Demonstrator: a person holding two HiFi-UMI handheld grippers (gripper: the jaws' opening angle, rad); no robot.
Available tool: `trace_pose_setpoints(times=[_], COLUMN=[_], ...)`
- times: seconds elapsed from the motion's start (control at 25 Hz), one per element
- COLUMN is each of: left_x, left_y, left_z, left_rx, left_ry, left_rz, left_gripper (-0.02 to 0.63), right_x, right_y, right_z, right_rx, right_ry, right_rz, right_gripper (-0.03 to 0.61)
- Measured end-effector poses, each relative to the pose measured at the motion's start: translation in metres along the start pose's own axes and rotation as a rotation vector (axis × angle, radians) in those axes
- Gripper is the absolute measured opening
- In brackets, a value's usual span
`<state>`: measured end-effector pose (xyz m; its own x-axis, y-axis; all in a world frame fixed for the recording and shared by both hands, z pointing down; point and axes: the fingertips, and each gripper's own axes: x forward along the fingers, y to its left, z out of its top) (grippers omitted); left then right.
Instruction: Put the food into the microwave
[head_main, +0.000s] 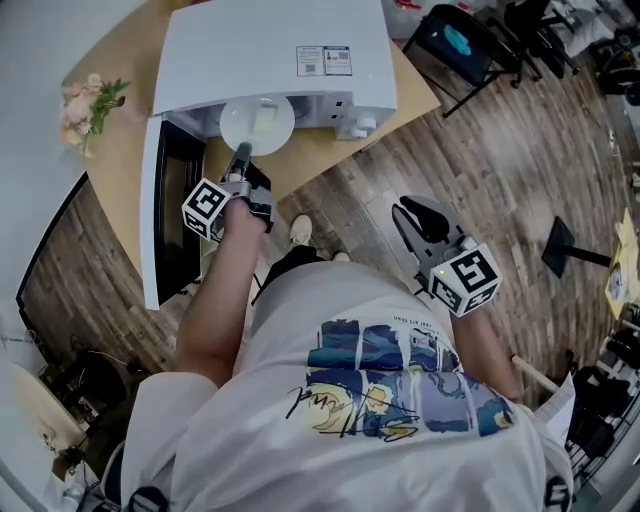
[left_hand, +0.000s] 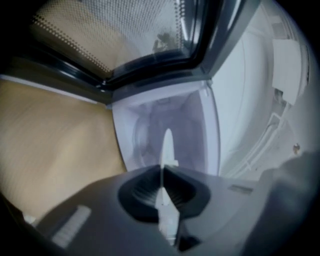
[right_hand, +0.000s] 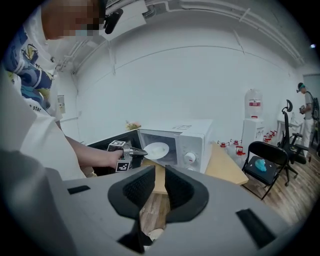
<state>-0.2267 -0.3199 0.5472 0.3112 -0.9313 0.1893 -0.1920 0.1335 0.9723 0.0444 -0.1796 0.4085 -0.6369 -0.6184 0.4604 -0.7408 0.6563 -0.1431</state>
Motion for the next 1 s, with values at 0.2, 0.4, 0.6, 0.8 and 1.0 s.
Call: trace_pose_setpoints(times=[0.2, 0.4, 0.6, 0.8, 1.0], left_x=[0.034, 0.061, 0.082, 0.094, 0.100], left_y=[0.011, 0.022, 0.028, 0.031, 0.033], left_z=[0.009, 0.015, 0.020, 0.020, 0.019], left_rx=[-0.008, -0.002, 0.005, 0.022, 0.066], left_ry=[0.014, 0.028, 0.029, 0.039, 0.052], left_rz=[0.015, 0.041, 0.063, 0.090, 0.119], left_gripper=[0.015, 0.015, 0.017, 0.017, 0.018], right_x=[0.005, 0.005, 0.006, 0.007, 0.007], right_y=[-0.007, -0.014, -0.020, -0.024, -0.026], right_z=[0.002, 0.000, 0.003, 0.003, 0.001], right_rx=[0.023, 0.057, 0.077, 0.094, 0.111], right_ry=[0.013, 0.024, 0.026, 0.026, 0.028], right_rz=[-0.047, -0.095, -0.121, -0.139, -0.149], right_gripper=[0.055, 0.052, 0.049, 0.048, 0.046])
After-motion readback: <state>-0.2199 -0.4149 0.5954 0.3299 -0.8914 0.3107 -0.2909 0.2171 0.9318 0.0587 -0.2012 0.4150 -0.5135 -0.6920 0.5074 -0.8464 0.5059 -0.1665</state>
